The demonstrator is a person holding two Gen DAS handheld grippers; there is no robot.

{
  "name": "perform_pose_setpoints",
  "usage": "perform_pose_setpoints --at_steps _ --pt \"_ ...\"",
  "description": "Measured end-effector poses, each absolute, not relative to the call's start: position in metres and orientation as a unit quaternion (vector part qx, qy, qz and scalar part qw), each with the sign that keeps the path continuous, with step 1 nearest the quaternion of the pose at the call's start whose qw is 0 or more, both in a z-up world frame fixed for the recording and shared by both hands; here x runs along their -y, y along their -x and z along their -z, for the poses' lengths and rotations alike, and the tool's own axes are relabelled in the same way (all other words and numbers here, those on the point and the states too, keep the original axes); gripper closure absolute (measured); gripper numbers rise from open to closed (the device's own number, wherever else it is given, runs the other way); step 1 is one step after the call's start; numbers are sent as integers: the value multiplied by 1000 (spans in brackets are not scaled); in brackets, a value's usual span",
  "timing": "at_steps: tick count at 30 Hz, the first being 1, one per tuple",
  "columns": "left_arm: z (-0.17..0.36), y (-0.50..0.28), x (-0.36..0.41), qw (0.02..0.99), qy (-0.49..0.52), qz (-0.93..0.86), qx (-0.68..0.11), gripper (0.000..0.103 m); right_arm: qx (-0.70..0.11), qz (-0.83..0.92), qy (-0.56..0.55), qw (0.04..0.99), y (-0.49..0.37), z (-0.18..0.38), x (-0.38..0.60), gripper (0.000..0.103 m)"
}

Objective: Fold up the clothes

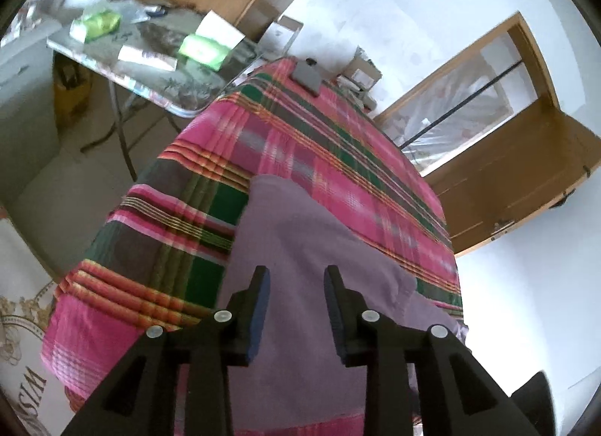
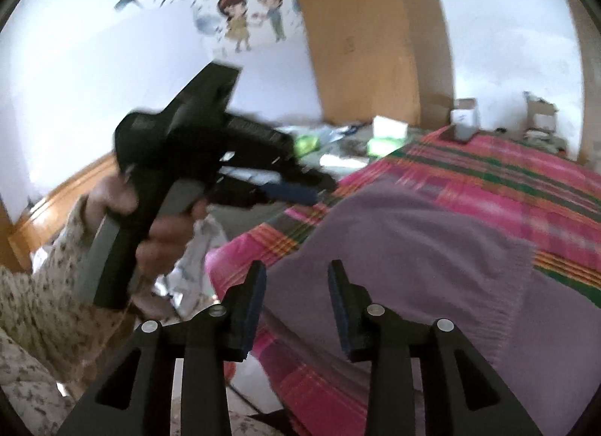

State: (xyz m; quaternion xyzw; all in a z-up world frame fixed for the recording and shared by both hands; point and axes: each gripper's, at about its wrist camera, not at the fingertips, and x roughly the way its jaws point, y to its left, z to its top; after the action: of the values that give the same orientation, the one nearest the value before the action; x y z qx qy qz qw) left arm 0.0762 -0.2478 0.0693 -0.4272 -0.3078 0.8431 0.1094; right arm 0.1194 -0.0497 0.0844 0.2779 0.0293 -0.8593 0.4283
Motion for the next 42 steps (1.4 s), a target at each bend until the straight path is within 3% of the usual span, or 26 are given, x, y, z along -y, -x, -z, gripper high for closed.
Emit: perform_pose_setpoints --at_steps 5,12,28,38,42 --pt "-65 -78 203 156 450 -835 275 73 -3 891 -274 363 -121 -85 -3 67" --pt "-59 -70 131 240 473 -817 224 73 21 930 -322 176 -109 -56 -92 67" --pt "-59 -57 49 310 492 -796 168 73 28 928 -347 -132 -130 -30 -279 67" --pt "-42 -37 -17 350 526 -765 120 73 114 936 -298 -149 -96 -57 -362 67" --pt "-30 -34 -29 355 530 -760 124 73 102 932 -322 -132 -74 -58 -369 67"
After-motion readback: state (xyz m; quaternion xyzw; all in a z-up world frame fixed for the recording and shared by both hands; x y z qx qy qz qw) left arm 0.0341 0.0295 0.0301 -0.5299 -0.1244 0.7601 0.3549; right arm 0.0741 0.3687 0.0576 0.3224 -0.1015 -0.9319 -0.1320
